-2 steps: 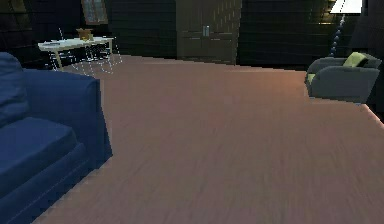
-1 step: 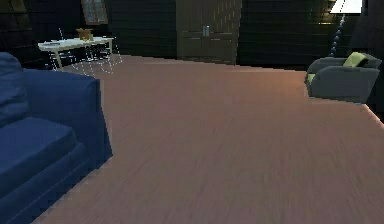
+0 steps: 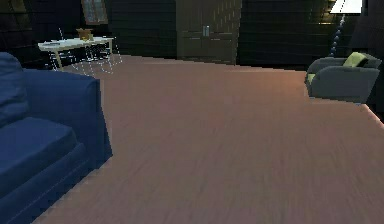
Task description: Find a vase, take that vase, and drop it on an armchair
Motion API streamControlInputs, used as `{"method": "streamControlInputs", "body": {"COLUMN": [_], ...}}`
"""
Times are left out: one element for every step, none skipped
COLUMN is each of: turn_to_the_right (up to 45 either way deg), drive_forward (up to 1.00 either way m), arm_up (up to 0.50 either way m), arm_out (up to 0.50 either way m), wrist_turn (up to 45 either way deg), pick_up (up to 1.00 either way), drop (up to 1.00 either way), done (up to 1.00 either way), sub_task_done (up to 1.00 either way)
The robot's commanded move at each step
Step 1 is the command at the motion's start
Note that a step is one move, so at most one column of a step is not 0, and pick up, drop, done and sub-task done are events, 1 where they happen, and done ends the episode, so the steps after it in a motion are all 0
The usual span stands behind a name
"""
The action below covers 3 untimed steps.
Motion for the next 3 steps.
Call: {"method": "streamControlInputs", "body": {"turn_to_the_right": [0.0, 0.0, 0.0], "drive_forward": [0.0, 0.0, 0.0], "arm_up": [0.22, 0.0, 0.0], "arm_out": [0.0, 0.0, 0.0], "wrist_turn": [0.0, -45.0, -45.0], "pick_up": [0.0, 0.0, 0.0], "drop": [0.0, 0.0, 0.0], "done": [0.0, 0.0, 0.0], "sub_task_done": [0.0, 0.0, 0.0]}}
